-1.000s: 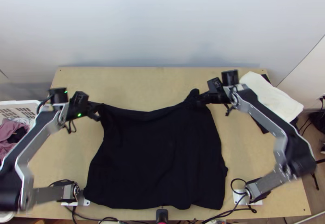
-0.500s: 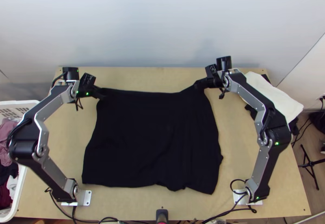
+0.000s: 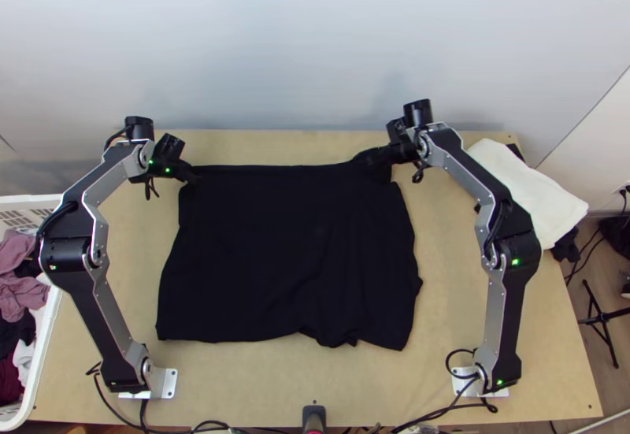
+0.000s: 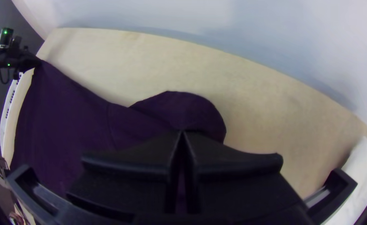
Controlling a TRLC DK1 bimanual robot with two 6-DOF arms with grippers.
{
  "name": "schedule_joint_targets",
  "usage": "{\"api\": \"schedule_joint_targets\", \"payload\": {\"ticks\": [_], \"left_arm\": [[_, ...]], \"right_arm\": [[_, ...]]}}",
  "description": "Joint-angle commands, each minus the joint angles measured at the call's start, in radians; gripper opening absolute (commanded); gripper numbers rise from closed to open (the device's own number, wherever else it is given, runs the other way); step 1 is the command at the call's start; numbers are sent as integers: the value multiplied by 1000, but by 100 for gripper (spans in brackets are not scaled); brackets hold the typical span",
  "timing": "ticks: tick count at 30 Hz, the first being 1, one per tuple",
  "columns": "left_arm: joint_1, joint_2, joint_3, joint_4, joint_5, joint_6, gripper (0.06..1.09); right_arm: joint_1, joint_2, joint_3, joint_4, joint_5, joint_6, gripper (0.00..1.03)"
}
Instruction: Fold the t-shirt
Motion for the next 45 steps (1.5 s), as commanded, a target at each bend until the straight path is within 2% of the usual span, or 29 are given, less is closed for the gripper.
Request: {"api": "schedule_joint_targets", "payload": {"ticks": [1, 4, 8, 11, 14, 23, 31, 35, 45], "left_arm": [[13, -51, -49, -85, 42, 60, 10], [18, -172, -141, -96, 111, 60, 10], [2, -342, -256, -114, 173, 60, 10], [-16, -445, -330, -114, 191, 62, 10], [-18, -491, -402, -116, 191, 119, 10], [53, -511, -495, -150, 190, 205, 10], [116, -500, -503, -142, 177, 217, 10], [137, -482, -471, -143, 179, 157, 10], [76, -485, -570, -208, 179, 198, 10]], "right_arm": [[90, -88, -64, -142, 9, -41, 3], [132, -231, -193, -111, 7, -44, 3], [198, -352, -268, -106, 4, -41, 3], [232, -440, -314, -106, 4, -35, 3], [254, -490, -386, -106, 4, -42, 3], [180, -641, -632, -126, 0, -68, 3], [103, -673, -754, -106, 1, -107, 3], [48, -668, -762, -54, 0, -90, 3], [74, -581, -859, 13, 0, -98, 3]]}}
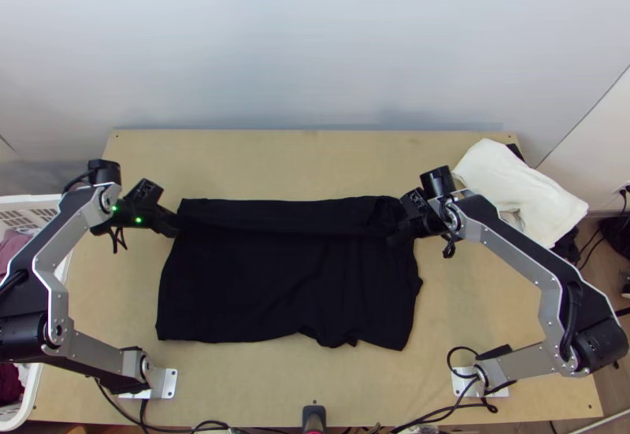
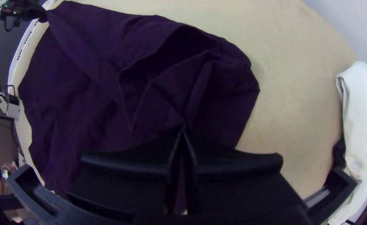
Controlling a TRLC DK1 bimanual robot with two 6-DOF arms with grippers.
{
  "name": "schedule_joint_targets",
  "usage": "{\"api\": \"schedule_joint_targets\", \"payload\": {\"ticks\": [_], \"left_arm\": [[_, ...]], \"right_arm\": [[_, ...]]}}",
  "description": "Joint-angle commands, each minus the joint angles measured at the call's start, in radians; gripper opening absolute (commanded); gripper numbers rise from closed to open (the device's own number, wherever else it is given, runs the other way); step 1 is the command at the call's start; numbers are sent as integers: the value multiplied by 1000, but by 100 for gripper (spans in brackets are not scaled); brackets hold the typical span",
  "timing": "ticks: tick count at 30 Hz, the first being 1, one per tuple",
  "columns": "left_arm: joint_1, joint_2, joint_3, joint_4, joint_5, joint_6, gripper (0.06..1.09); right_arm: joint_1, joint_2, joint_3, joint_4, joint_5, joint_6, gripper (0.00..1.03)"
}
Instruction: Fold the t-shirt
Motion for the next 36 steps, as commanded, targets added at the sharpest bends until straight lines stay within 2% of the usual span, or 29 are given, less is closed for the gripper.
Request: {"api": "schedule_joint_targets", "payload": {"ticks": [1, 3, 5, 6, 8, 11, 12, 13, 15, 16, 17, 21, 24, 25, 28, 31, 36], "left_arm": [[-37, 6, -68, -22, 0, 11, 10], [-52, 18, -87, -14, 0, 11, 10], [-57, 26, -91, 1, 2, 9, 10], [-53, 26, -91, 1, 2, 6, 14], [-46, 23, -91, -3, 2, 9, 39], [-43, 10, -102, -26, 2, 58, 92], [-41, 3, -108, -25, 2, 60, 105], [-38, -8, -111, -23, 3, 58, 105], [-30, -31, -111, -20, 6, 57, 105], [-26, -45, -107, -19, 9, 55, 105], [-14, -60, -95, -19, 11, 46, 105], [63, -111, -10, -23, 48, -8, 105], [88, -139, 31, -72, 48, 17, 105], [86, -160, 28, -103, 48, 52, 105], [20, -275, -58, -249, 14, 278, 103], [-55, -418, -190, -290, -91, 413, 103], [-100, -571, -302, -422, -187, 604, 103]], "right_arm": [[17, 40, -66, 58, 1, 2, 3], [31, 55, -68, 63, 1, 4, 5], [34, 69, -63, 63, 1, 5, 12], [34, 72, -59, 63, 1, 9, 16], [28, 72, -51, 61, 1, 16, 28], [11, 61, -42, 43, 1, 15, 45], [3, 55, -42, 37, 1, 15, 51], [-3, 49, -42, 25, 1, 15, 60], [-18, 40, -31, -31, 1, 13, 84], [-21, 35, -20, -71, 1, 15, 93], [-23, 25, -7, -115, 1, 15, 97], [-37, -75, 9, -173, 1, -28, 98], [-50, -141, 1, -210, 1, -37, 98], [-52, -162, -5, -227, 1, -37, 98], [-31, -241, -36, -302, 2, -71, 98], [37, -313, -79, -388, 4, -103, 98], [137, -419, -172, -492, 27, -143, 96]]}}
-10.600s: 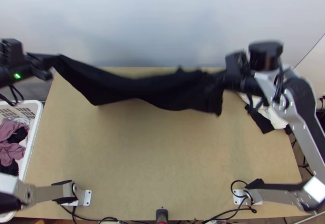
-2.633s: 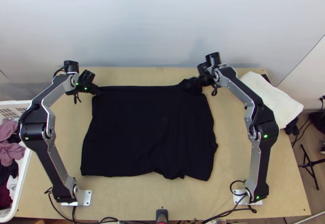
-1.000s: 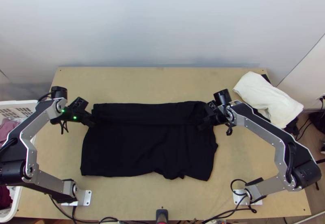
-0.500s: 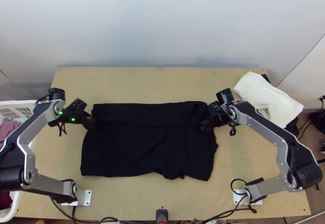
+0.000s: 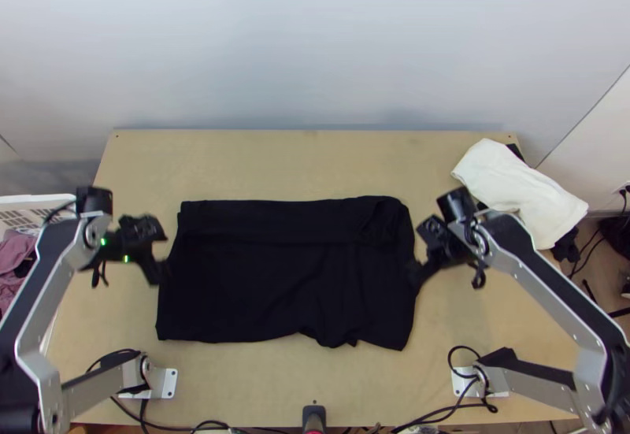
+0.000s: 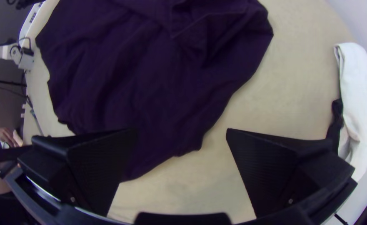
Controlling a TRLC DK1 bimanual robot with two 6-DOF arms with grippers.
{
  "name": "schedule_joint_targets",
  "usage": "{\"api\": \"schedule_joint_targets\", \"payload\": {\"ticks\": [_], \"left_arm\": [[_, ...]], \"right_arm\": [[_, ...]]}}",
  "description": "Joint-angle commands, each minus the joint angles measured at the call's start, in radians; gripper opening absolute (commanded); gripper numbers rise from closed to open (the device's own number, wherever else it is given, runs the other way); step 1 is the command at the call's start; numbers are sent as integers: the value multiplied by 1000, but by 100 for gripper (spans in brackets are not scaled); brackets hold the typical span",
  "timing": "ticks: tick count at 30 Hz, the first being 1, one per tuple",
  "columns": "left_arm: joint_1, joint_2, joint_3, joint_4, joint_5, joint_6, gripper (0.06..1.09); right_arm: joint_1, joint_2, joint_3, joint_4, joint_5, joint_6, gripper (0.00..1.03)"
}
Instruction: Fold the t-shirt
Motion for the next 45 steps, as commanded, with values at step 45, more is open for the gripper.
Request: {"api": "schedule_joint_targets", "payload": {"ticks": [45], "left_arm": [[-447, -204, -177, -137, -70, -129, 103]], "right_arm": [[372, -226, -217, -106, 52, 67, 94]]}}
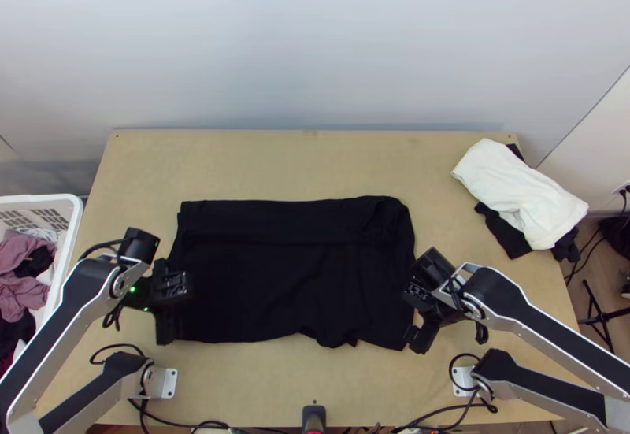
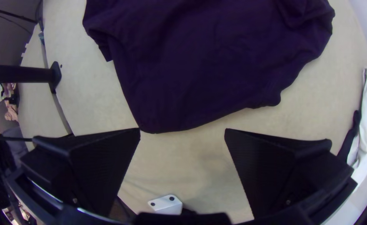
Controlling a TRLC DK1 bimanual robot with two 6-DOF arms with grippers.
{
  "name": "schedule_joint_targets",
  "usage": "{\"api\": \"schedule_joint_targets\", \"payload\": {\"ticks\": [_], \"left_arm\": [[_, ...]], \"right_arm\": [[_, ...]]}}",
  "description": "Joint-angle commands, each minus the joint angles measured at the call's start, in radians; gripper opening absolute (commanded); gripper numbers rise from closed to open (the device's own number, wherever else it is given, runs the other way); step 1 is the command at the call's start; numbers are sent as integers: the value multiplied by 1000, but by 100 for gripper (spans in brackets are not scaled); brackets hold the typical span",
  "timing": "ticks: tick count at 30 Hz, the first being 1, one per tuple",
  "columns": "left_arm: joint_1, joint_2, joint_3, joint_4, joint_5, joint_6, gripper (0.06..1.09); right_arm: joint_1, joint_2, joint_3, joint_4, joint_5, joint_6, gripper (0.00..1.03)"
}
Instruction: Fold the t-shirt
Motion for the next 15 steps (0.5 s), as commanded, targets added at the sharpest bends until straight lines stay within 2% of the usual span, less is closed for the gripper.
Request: {"api": "schedule_joint_targets", "payload": {"ticks": [1, 9, 15], "left_arm": [[-112, 27, 3, 65, 27, -151, 103], [-273, -16, -108, 126, -14, -268, 103], [-285, 6, -118, 163, -40, -271, 103]], "right_arm": [[-10, 6, -3, 18, -9, 1, 94], [-10, 17, -14, 52, -12, 6, 94], [-9, 40, -17, 62, -14, 1, 94]]}}
